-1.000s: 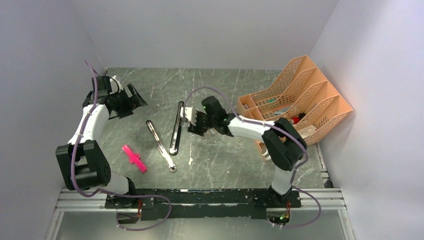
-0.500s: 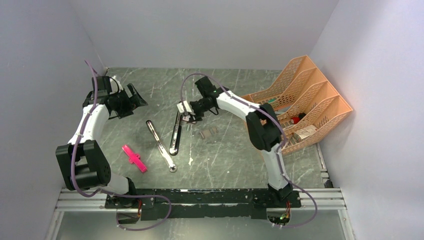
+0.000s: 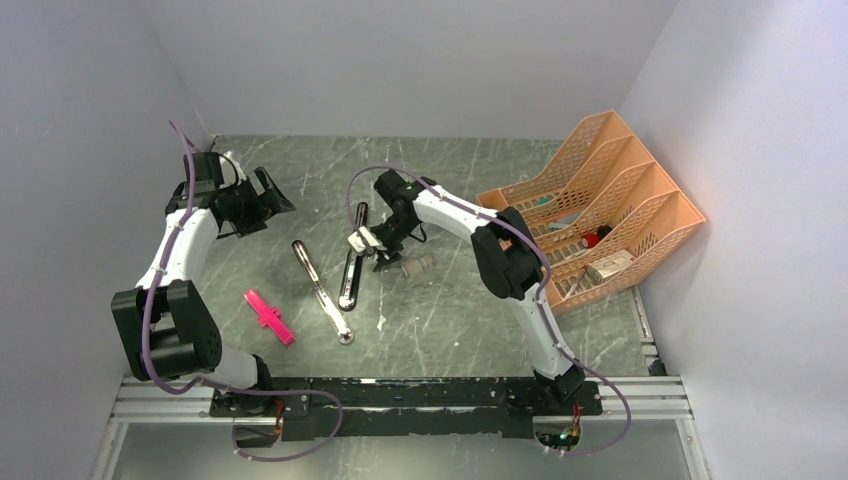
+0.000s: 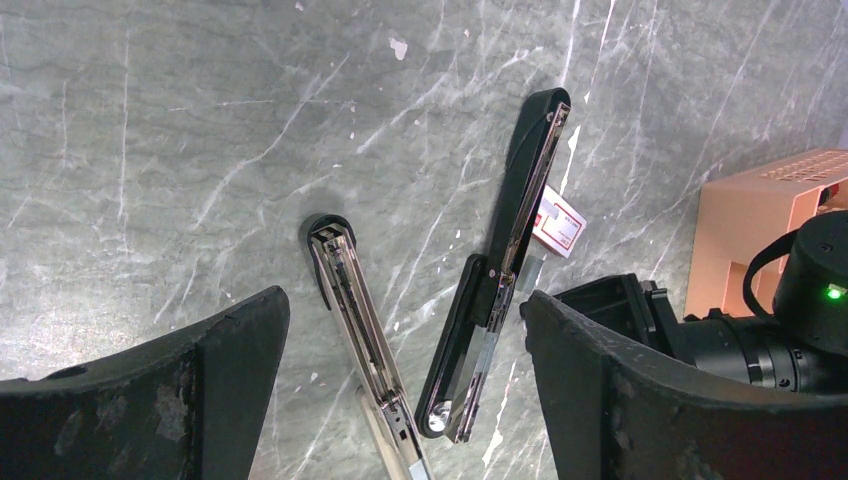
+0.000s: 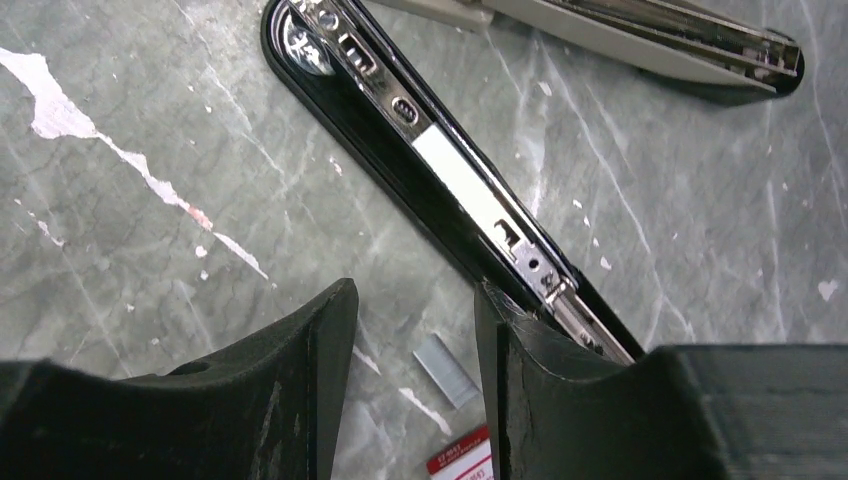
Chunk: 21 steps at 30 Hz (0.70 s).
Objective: Load the staples into the stapler
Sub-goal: Adjust the staple in the stapler.
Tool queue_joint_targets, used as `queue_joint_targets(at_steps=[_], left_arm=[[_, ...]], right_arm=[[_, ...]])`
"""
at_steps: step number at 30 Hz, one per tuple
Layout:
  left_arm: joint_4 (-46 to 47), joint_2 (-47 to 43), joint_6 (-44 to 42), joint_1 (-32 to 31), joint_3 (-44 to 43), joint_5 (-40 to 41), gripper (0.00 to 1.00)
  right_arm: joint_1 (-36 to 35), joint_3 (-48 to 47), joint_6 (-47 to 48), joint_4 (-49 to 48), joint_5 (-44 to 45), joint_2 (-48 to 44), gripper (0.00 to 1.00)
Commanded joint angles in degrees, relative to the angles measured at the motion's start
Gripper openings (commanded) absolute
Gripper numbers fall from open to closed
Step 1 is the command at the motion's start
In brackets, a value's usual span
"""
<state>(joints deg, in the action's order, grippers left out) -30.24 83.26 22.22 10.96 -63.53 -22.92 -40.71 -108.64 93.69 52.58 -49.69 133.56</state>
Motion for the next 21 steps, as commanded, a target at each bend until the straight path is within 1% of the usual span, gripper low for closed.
queue_joint_targets(at_steps=[1,21], left_arm=[[0.8,-0.3,-0.6,0.8,-0.1,-1.29,0.92],[0.84,-0.12,-0.64,0.78,-0.11,-1.75,0.92]], right_arm=[[-0.91,-0.34,2.44,-0.08,-1.43,-1.52,0.5],[-2.8,-1.23,-0.03,-5.25,-0.73,-0.01,0.5]])
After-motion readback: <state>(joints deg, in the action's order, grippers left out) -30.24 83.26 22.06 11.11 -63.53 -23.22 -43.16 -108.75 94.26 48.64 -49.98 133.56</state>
